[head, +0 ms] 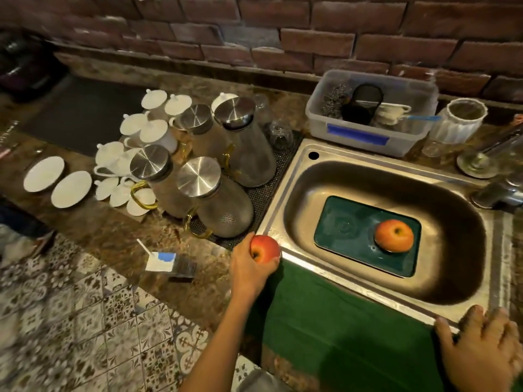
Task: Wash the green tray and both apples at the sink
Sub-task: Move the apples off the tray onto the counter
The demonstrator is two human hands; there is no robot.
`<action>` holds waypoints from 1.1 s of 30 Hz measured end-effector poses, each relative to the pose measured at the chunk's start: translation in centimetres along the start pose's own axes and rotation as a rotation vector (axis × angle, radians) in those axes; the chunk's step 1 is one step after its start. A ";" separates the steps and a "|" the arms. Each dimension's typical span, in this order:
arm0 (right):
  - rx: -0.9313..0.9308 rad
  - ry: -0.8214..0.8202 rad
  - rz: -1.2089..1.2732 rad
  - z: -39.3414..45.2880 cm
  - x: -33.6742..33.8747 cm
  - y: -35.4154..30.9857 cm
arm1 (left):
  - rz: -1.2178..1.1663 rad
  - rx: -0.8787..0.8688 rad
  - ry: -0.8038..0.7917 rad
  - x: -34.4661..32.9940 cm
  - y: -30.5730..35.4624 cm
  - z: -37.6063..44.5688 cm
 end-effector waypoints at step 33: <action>-0.036 -0.261 -0.018 0.8 -1.5 0.7 | 0.455 -0.535 -0.569 -36.5 17.3 -3.7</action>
Point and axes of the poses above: each hand's wrist, its own z-axis towards the middle knuckle, its own x-axis out of the back of the hand, y = z × x, the point moved 10 cm from there along z, towards the middle knuckle, and after that the axes turned 8 degrees about y, right-handed, at the moved point
